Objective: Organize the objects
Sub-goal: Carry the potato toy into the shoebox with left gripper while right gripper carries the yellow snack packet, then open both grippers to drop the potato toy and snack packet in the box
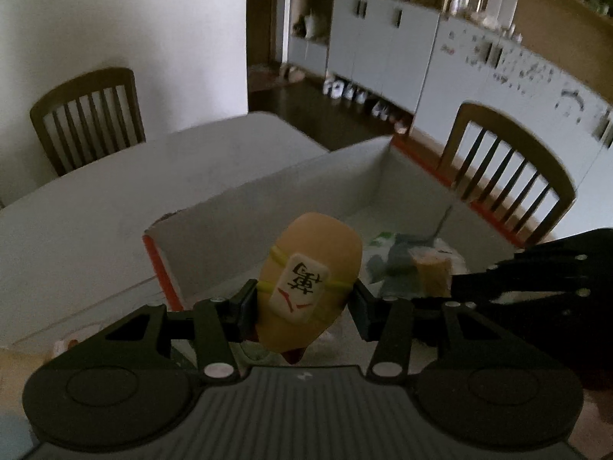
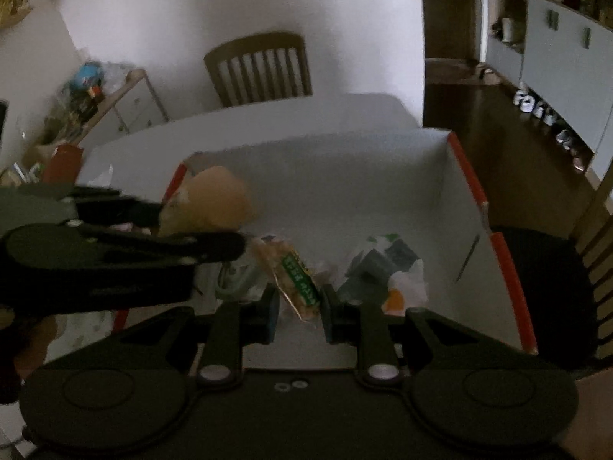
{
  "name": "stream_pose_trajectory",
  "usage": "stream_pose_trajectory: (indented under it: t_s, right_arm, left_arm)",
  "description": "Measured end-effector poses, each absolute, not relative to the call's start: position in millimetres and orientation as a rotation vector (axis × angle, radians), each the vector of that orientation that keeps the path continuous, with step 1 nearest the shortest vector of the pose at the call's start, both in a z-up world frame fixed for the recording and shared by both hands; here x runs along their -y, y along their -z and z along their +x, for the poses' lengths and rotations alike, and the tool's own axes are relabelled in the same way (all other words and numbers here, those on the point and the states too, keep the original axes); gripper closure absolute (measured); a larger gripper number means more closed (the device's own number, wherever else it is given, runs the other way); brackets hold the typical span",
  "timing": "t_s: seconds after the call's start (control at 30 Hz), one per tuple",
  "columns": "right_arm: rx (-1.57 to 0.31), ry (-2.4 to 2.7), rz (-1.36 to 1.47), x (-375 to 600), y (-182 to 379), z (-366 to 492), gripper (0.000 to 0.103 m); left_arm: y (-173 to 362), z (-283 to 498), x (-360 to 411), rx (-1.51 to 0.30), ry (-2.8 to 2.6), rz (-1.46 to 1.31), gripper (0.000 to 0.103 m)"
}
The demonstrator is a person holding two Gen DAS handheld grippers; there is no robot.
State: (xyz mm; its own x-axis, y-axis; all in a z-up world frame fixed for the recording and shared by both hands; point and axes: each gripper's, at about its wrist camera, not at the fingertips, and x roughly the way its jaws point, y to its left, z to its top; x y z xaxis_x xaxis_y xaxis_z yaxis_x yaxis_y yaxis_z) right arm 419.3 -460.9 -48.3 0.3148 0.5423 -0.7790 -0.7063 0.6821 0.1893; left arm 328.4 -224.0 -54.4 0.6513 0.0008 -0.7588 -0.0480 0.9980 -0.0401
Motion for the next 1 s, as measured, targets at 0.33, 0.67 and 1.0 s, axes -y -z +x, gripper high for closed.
stream_pose_trajectory:
  t_s: [0.33, 0.67, 1.0]
  right_arm:
    - [-1.103, -0.826, -0.254, 444.1, 81.1, 435.3, 0.081]
    - [-1.124, -0.838, -0.278, 448.8, 89.2, 439.4, 0.081]
    - [-1.099, -0.857, -0.246, 461.4, 80.9, 440.4, 0.075]
  left_arm:
    - [84.9, 369.2, 227.3, -0.97, -0.07, -0.028, 0.054]
    - [113.4, 382.1, 231.7, -1.088, -0.059, -0.023, 0.054]
    - [117.3, 384.5, 228.0, -1.12, -0.075, -0.019, 0.042]
